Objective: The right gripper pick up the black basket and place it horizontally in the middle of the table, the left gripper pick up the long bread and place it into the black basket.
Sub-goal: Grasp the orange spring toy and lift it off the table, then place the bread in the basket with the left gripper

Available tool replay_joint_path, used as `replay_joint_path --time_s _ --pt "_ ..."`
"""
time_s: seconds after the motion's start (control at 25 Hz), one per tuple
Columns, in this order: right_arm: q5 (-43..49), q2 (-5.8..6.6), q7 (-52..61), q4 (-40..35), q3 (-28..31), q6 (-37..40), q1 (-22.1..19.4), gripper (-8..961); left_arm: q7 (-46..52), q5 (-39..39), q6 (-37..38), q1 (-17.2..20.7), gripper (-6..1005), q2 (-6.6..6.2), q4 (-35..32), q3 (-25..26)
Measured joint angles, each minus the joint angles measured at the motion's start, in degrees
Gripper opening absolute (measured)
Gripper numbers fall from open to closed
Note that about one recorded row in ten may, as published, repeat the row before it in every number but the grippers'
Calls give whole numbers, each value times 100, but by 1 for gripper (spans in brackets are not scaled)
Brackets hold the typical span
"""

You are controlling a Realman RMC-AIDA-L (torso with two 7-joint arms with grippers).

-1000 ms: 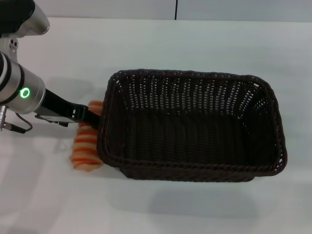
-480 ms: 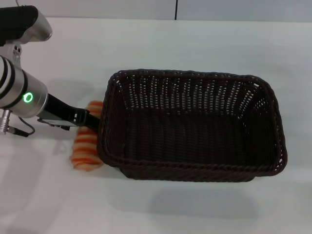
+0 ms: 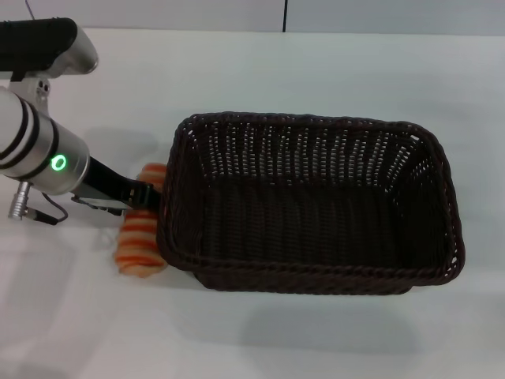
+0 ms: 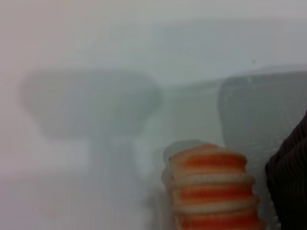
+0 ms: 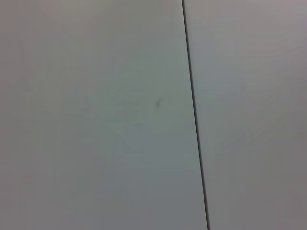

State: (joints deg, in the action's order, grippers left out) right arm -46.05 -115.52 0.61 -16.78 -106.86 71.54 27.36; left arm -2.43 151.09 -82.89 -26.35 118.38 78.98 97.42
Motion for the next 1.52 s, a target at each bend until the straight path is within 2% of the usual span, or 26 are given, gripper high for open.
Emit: replay_joint_path --time_s 0.84,1.2,1.36,1.4,1.44,1.52 --pt "108 4 23 -9 32 -7 26 308 -4 119 164 -100 703 -24 -298 -165" --pt "118 4 36 -8 35 -10 42 307 -14 256 174 -94 623 -36 -223 -105" --pt "122 4 36 -3 35 -10 59 307 -330 1066 248 -70 554 -54 270 684" --pt "123 4 35 -4 36 -11 66 307 -330 1066 248 -70 547 -54 270 684" --pt "123 4 35 -5 39 -12 71 308 -805 1091 223 -161 539 -55 677 1309" --pt "124 4 35 -9 41 -19 83 308 -997 1036 118 -246 525 -50 1003 1442"
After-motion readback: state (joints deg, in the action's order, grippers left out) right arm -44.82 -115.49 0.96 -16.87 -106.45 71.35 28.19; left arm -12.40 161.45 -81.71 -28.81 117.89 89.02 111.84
